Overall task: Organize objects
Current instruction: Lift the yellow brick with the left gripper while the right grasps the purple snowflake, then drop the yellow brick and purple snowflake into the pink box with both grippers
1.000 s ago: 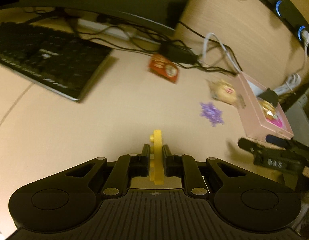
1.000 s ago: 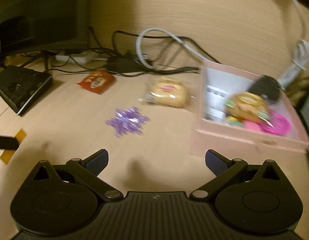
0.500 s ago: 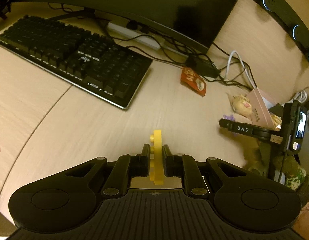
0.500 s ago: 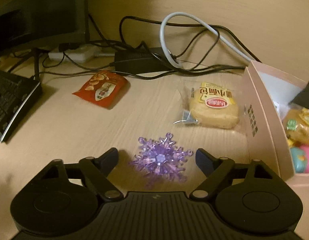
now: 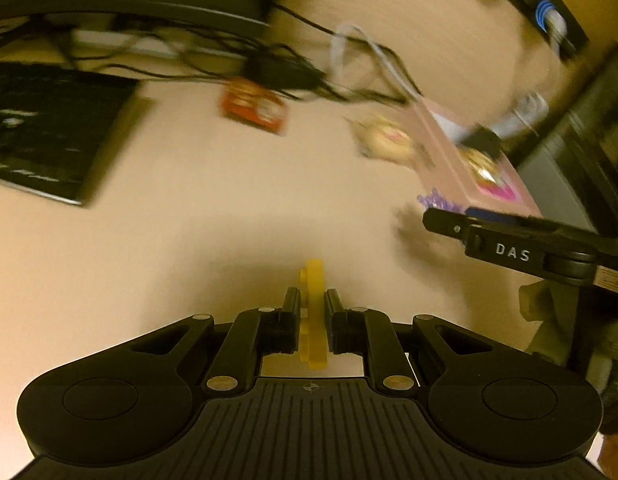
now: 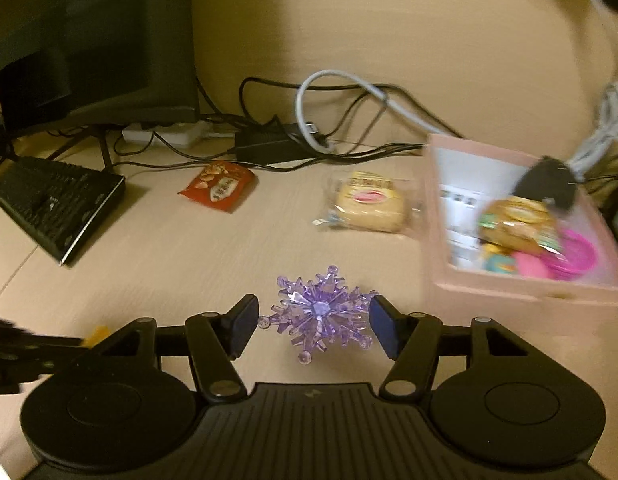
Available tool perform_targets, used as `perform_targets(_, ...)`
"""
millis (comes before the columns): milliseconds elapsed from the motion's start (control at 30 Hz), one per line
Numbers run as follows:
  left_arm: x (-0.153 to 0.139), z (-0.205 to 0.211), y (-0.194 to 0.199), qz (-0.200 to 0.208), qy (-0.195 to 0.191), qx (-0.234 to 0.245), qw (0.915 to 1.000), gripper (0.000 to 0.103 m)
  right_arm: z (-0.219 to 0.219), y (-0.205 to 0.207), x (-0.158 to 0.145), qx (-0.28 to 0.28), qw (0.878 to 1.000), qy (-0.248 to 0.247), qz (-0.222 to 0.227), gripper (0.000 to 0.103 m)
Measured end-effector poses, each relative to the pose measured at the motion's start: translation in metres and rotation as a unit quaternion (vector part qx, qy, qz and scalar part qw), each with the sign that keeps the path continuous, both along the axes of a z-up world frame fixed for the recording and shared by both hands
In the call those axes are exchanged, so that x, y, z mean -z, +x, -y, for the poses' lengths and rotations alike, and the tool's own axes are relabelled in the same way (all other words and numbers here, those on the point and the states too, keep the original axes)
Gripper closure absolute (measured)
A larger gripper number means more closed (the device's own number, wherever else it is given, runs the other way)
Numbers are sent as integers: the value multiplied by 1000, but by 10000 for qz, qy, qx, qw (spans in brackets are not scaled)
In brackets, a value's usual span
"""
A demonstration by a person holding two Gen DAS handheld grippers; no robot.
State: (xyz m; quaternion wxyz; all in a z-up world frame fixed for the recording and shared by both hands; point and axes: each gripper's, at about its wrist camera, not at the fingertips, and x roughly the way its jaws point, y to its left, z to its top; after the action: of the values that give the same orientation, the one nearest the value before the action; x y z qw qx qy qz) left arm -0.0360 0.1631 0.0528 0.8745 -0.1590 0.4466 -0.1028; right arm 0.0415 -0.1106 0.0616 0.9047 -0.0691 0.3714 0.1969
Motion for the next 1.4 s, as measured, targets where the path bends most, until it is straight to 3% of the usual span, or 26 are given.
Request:
perform_targets(300, 7, 84, 1, -112, -113, 956, 9953, 88, 80, -57, -10, 276, 9984, -460, 176, 41)
perform_targets(567, 5, 138, 14, -104, -14, 1329, 9911, 88, 138, -69, -1, 752, 9967, -295, 42, 41)
perform_targets(800, -11, 164, 51, 137, -9, 1300, 9914, 88, 164, -79, 7, 845, 9961, -234, 42, 41)
perform_targets(1100, -53, 207, 156, 1128, 68, 821, 9902, 88, 181, -77, 9, 901, 9956, -239, 88, 41)
perform_targets(1167, -52, 215, 175, 1283, 34, 765, 9888, 87, 183, -75, 6, 895, 9956, -243, 129, 41)
perform_targets(1300, -30, 240, 212, 1204, 592, 785, 9878, 83, 186, -70, 2, 892, 9956, -249, 157, 41)
perform_targets(1400, -32, 231, 211, 1378, 237, 561, 9886, 83, 187, -67, 0, 854, 9957, -273, 211, 41)
